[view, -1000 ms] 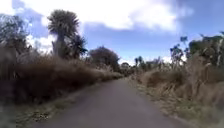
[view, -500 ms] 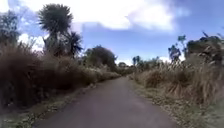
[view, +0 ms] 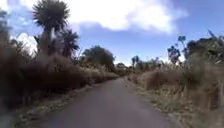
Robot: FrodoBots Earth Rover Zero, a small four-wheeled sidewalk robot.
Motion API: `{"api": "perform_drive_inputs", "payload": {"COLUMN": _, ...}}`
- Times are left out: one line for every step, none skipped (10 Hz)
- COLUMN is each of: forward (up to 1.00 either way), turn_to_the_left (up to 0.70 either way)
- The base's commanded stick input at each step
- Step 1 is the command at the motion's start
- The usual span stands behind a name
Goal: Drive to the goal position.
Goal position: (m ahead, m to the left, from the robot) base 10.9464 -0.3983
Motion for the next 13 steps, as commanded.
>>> {"api": "perform_drive_inputs", "payload": {"forward": 0.85, "turn_to_the_left": 0.00}}
{"api": "perform_drive_inputs", "payload": {"forward": 0.85, "turn_to_the_left": 0.00}}
{"api": "perform_drive_inputs", "payload": {"forward": 0.85, "turn_to_the_left": 0.00}}
{"api": "perform_drive_inputs", "payload": {"forward": 0.85, "turn_to_the_left": 0.00}}
{"api": "perform_drive_inputs", "payload": {"forward": 0.85, "turn_to_the_left": 0.00}}
{"api": "perform_drive_inputs", "payload": {"forward": 0.85, "turn_to_the_left": 0.00}}
{"api": "perform_drive_inputs", "payload": {"forward": 0.85, "turn_to_the_left": 0.00}}
{"api": "perform_drive_inputs", "payload": {"forward": 0.85, "turn_to_the_left": 0.00}}
{"api": "perform_drive_inputs", "payload": {"forward": 0.85, "turn_to_the_left": 0.00}}
{"api": "perform_drive_inputs", "payload": {"forward": 0.85, "turn_to_the_left": 0.00}}
{"api": "perform_drive_inputs", "payload": {"forward": 0.85, "turn_to_the_left": 0.00}}
{"api": "perform_drive_inputs", "payload": {"forward": 0.85, "turn_to_the_left": 0.00}}
{"api": "perform_drive_inputs", "payload": {"forward": 0.85, "turn_to_the_left": 0.00}}
